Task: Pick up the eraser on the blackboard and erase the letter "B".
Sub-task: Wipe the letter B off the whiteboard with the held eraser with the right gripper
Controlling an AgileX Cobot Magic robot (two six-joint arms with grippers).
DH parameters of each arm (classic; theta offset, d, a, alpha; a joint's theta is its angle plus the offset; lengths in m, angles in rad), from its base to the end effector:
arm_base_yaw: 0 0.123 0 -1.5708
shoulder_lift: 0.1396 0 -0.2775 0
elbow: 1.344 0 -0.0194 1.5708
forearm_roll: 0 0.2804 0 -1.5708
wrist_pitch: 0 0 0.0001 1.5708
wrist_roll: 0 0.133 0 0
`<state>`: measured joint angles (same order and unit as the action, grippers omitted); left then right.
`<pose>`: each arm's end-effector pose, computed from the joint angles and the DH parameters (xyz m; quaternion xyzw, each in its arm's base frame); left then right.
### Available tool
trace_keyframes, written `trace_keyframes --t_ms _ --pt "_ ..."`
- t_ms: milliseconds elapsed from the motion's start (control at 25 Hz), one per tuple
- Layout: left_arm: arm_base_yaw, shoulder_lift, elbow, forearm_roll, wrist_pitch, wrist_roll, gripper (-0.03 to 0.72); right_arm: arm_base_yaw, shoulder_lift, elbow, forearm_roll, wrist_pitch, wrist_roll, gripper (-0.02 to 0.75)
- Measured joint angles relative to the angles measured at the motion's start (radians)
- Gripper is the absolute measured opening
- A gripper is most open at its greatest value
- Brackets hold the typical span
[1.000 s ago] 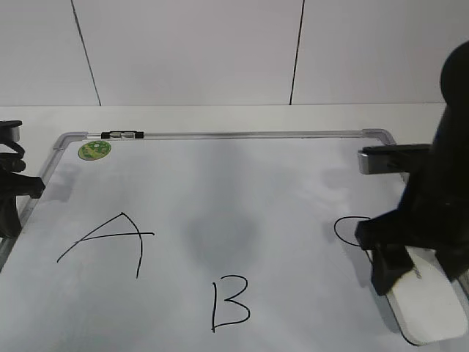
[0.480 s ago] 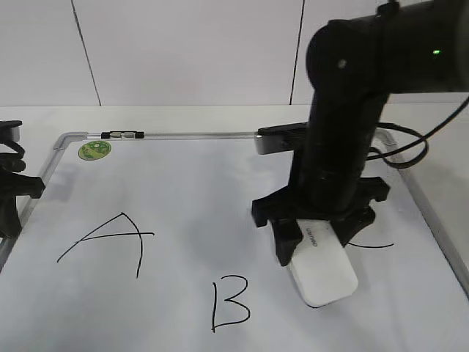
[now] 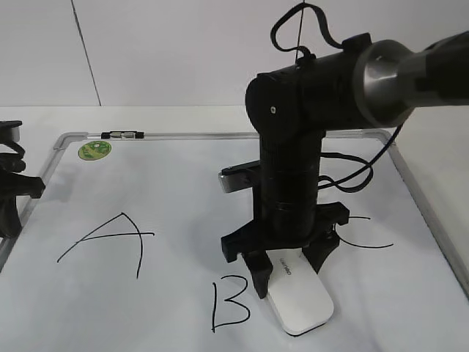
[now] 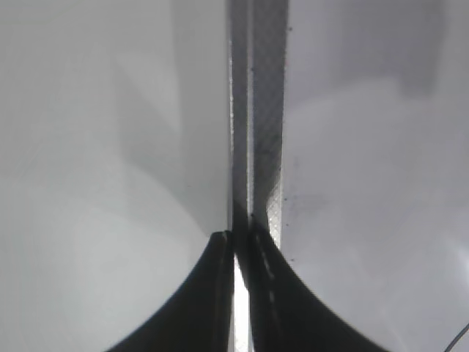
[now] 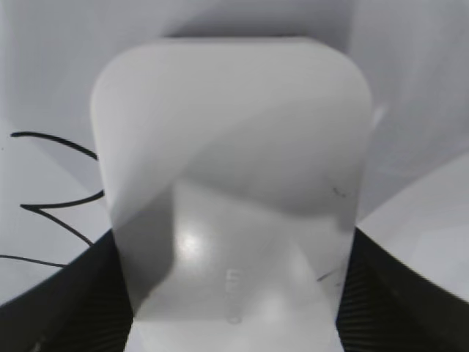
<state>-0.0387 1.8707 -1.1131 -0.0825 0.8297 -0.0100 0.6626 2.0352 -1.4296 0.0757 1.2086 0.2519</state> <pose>0.3588 -0.0220 0.0827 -0.0124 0.9988 -0.0322 0.0345 0.3018 0.2474 0.0983 0.1874 -0.9786 0.0037 0.0851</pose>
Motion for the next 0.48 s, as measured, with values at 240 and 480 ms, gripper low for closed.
trace_keyframes --t_ms 240,480 --pt "0.000 0.000 0.000 0.000 0.000 0.000 0.029 0.005 0.012 -0.021 0.000 0.023 0.000 0.550" --pt "0.000 0.000 0.000 0.002 0.000 0.000 0.031 0.072 0.049 -0.086 -0.029 0.050 0.004 0.549"
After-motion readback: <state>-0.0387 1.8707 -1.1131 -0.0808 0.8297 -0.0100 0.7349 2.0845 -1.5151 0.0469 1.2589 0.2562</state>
